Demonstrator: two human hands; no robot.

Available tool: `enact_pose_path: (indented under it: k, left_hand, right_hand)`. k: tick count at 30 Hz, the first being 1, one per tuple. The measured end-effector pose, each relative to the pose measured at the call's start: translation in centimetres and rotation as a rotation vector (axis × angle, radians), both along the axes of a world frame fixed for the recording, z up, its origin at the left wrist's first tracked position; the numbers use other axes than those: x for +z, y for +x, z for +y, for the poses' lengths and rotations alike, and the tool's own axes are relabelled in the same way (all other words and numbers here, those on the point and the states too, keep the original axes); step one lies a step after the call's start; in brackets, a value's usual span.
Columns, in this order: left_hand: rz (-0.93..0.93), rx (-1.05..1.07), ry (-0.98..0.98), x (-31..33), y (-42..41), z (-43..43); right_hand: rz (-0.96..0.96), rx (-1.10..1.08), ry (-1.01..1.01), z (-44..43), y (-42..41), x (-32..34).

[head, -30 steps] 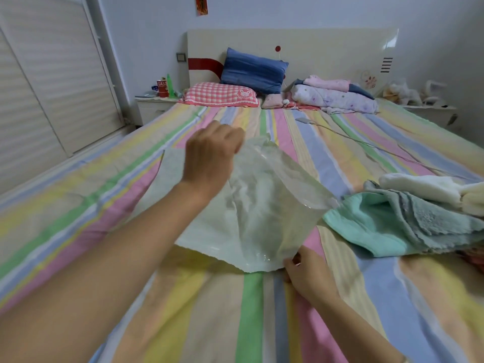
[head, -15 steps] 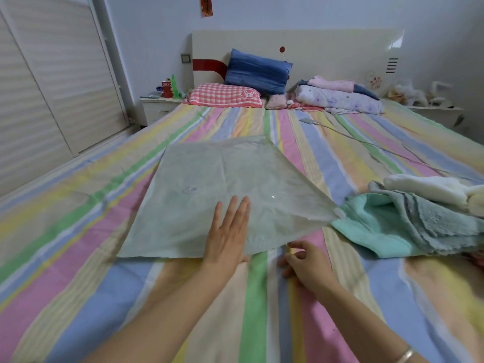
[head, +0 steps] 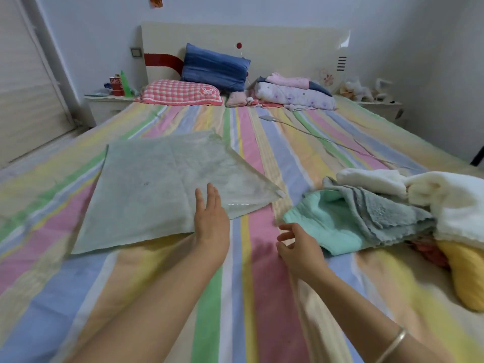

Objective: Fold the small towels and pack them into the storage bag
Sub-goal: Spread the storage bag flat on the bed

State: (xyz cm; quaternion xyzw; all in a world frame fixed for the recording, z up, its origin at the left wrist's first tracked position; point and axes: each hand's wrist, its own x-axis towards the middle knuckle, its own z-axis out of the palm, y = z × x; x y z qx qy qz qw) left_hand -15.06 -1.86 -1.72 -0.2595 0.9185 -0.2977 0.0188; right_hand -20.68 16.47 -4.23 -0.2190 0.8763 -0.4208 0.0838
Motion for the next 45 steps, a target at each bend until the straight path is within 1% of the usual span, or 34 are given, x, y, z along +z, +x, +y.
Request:
enact_pose_path:
  k: [2,4,7,9,11,13,15,18,19,21,22,23,24,25,26,27,29,31,32,33,35,36,37,40,42,44,45]
  left_hand:
    - [0.023,-0.084,0.082,0.3,-1.5,3.3]
    - [0.144,-0.221,0.248,0.3,-3.0,6.8]
    - [0.356,-0.387,0.514,-0.3,-5.6,11.5]
    - [0.432,-0.384,0.648,-0.6,-7.3,13.3]
    - [0.432,-0.291,0.75,-1.2,-8.7,14.0]
    - [0.441,-0.225,0.775,-1.7,-9.8,13.9]
    - [0.472,-0.227,0.741,-2.1,-10.6,14.0]
    - [0.512,-0.389,0.731,-1.6,-11.7,15.3]
    - [0.519,-0.448,0.753,-1.1,-11.9,15.9]
    - [0.503,-0.496,0.87,-0.3,-12.1,17.1]
    - [0.49,-0.484,0.951,-0.1,-12.2,17.5]
    - [0.479,-0.448,1.031,-0.2,-12.5,17.7]
    - [0.469,-0.383,1.116,-0.2,-12.6,17.8]
    - [0.477,-0.29,1.252,0.0,-12.7,17.9]
    - [0.51,-0.178,1.452,0.3,-12.6,18.0]
    - [0.548,-0.054,1.696,1.0,-12.3,18.1]
    - [0.603,0.18,2.148,2.5,-11.6,18.0]
    - [0.604,0.276,2.45,3.6,-10.6,16.9]
    - [0.587,0.304,2.548,4.0,-9.8,16.2]
    - [0.565,0.312,2.592,4.2,-9.0,15.3]
    - [0.515,0.255,2.542,4.4,-7.3,13.7]
    - [0.475,0.218,2.478,4.6,-6.3,13.1]
    - [0.423,0.186,2.41,4.7,-5.4,12.4]
    - [0.33,0.144,2.144,5.0,-2.6,10.3]
    - [0.303,0.15,2.111,5.0,-0.2,7.5]
    - [0.256,0.22,2.12,4.7,3.1,4.1]
    - [0.212,0.273,2.079,4.1,4.9,2.1]
  right_hand:
    - [0.072,-0.046,0.035,2.2,-1.5,0.4]
    - [0.184,-0.087,0.075,4.5,-2.7,0.6]
    - [0.493,-0.149,0.179,8.2,-4.0,1.2]
    - [0.71,-0.222,0.215,10.6,-4.9,1.8]
    - [0.823,-0.265,0.285,12.8,-6.3,2.1]
    - [0.823,-0.301,0.411,14.7,-7.8,2.0]
    - [0.797,-0.303,0.566,16.1,-9.5,1.6]
    - [0.845,-0.245,0.785,17.5,-12.2,1.1]
    - [0.854,-0.209,0.819,17.8,-12.9,1.2]
    - [0.83,-0.119,0.855,18.4,-13.7,2.0]
    - [0.78,-0.082,0.828,18.6,-13.9,2.4]
    - [0.72,-0.065,0.759,18.8,-13.8,2.9]
    - [0.671,-0.068,0.66,18.7,-13.6,3.3]
    - [0.647,-0.088,0.545,18.6,-13.1,3.7]
    - [0.644,-0.109,0.425,18.3,-12.4,4.1]
    - [0.653,-0.119,0.316,17.9,-11.4,4.4]
    - [0.696,-0.099,0.154,16.7,-9.0,4.9]
    - [0.746,-0.058,0.043,15.2,-6.3,5.6]
    - [0.762,-0.034,-0.001,14.6,-5.2,5.8]
    - [0.77,0.0,-0.031,14.1,-4.2,6.0]
    - [0.774,0.108,-0.063,13.2,-2.5,6.0]
    - [0.749,0.164,-0.07,12.7,-1.5,6.0]
    - [0.681,0.204,-0.071,12.1,-0.6,6.1]
    - [0.333,0.262,-0.039,10.1,2.1,6.5]
    - [0.047,0.377,-0.099,8.8,3.8,7.6]
    - [-0.274,0.524,-0.22,7.6,5.3,8.7]
    - [-0.391,0.568,-0.262,7.1,6.0,9.0]
